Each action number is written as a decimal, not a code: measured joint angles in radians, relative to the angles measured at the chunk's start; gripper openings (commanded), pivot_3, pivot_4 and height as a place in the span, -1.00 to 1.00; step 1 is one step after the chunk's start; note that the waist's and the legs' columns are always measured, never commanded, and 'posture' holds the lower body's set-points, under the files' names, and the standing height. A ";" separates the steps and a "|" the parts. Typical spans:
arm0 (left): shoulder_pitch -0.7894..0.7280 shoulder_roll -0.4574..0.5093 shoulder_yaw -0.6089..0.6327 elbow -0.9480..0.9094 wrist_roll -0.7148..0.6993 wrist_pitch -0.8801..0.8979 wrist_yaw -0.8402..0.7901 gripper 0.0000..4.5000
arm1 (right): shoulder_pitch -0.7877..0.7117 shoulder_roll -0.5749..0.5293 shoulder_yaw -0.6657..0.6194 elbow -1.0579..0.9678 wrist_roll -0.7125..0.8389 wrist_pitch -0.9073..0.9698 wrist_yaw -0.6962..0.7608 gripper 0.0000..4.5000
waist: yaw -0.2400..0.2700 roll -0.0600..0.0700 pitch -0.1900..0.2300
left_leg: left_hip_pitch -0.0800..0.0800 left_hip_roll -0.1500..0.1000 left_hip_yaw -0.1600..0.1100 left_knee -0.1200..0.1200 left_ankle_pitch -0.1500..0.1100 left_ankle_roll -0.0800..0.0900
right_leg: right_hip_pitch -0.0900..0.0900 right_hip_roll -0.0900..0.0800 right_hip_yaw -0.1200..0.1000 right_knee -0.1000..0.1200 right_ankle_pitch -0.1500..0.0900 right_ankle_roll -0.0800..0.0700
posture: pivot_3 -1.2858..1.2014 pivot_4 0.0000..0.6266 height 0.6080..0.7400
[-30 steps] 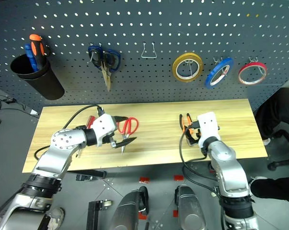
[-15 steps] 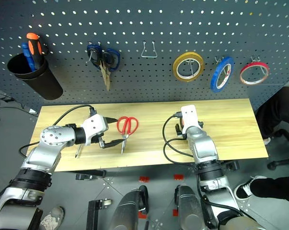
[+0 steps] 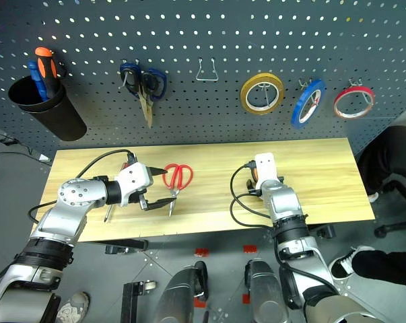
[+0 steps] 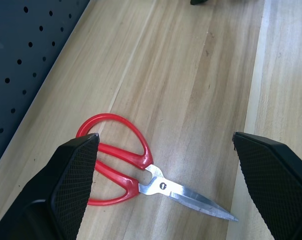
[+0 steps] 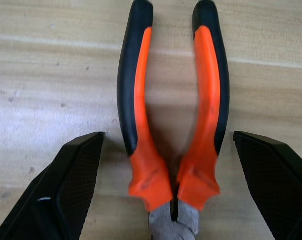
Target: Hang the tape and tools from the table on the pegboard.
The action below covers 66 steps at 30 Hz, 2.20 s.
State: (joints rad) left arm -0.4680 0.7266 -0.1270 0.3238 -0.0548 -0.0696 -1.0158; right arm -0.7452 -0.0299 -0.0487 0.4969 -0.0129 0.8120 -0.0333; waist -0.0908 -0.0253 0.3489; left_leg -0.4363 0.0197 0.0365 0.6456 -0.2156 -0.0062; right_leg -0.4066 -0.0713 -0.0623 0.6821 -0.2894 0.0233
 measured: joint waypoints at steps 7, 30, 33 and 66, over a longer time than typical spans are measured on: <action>0.020 -0.008 0.014 -0.015 -0.028 0.022 -0.007 1.00 | -0.033 -0.012 -0.003 0.051 0.004 -0.015 0.013 0.21 | 0.000 -0.001 -0.001 | 0.000 0.000 0.000 0.000 0.000 0.000 | 0.000 0.000 0.000 0.000 0.000 0.000 | -0.15 0.00 1.00; 0.228 -0.183 0.341 -0.647 -0.375 0.413 0.401 1.00 | -0.024 0.095 0.215 -0.748 -0.073 -0.299 0.016 0.21 | 0.004 -0.001 -0.001 | 0.000 0.006 -0.001 0.000 0.001 -0.002 | -0.001 0.006 0.005 0.000 0.001 -0.001 | -0.10 0.04 1.00; 0.155 -0.183 0.328 -0.683 -0.370 0.474 0.471 1.00 | -0.137 0.110 0.201 -0.627 -0.072 -0.445 0.013 0.21 | 0.007 -0.001 -0.001 | 0.000 0.006 -0.001 0.000 0.001 -0.003 | -0.001 0.007 0.005 0.000 0.001 -0.002 | -0.10 0.04 1.00; -0.055 -0.288 0.203 -0.650 -0.271 0.559 0.613 1.00 | -0.518 0.072 0.128 0.452 -0.165 -1.273 -0.107 0.21 | 0.024 -0.002 -0.001 | 0.000 0.007 0.001 0.000 0.002 -0.005 | -0.001 0.007 0.005 0.000 0.001 -0.002 | -0.05 0.10 1.00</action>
State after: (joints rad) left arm -0.5226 0.4382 0.0757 -0.3266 -0.3255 0.4897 -0.4025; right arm -1.2634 0.0418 0.0795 0.9493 -0.1777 -0.4610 -0.1403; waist -0.0672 -0.0271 0.3483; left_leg -0.4360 0.0270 0.0380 0.6456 -0.2132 -0.0107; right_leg -0.4073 -0.0644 -0.0569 0.6819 -0.2880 0.0210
